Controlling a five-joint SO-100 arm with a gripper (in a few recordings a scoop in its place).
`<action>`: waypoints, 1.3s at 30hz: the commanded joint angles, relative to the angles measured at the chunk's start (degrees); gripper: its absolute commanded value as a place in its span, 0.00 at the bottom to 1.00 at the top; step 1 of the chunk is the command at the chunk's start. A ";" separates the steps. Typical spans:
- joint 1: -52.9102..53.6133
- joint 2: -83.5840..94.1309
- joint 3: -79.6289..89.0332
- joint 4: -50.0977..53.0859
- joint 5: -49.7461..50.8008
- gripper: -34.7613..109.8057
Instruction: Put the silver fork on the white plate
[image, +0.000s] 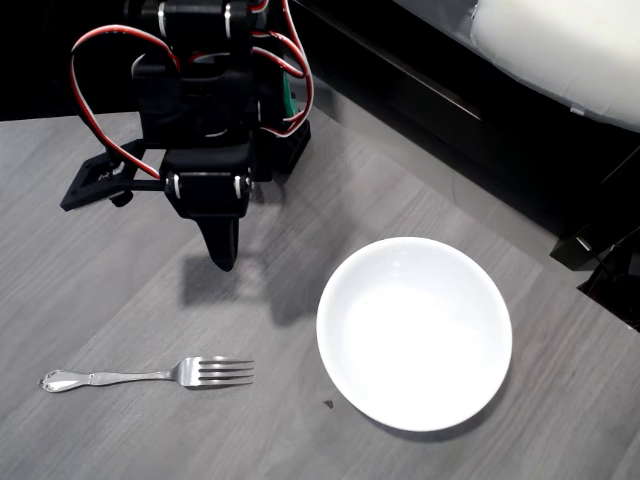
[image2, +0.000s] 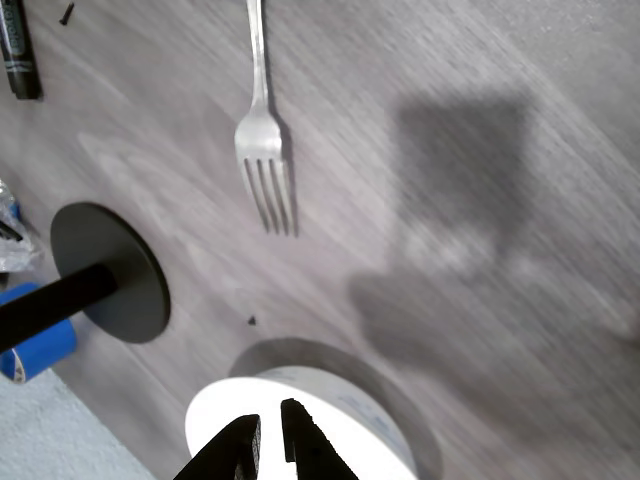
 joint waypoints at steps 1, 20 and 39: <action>-4.66 39.02 43.77 -7.38 3.25 0.24; -4.75 39.02 43.77 -7.38 3.25 0.24; -5.89 39.02 43.77 -7.82 2.99 0.24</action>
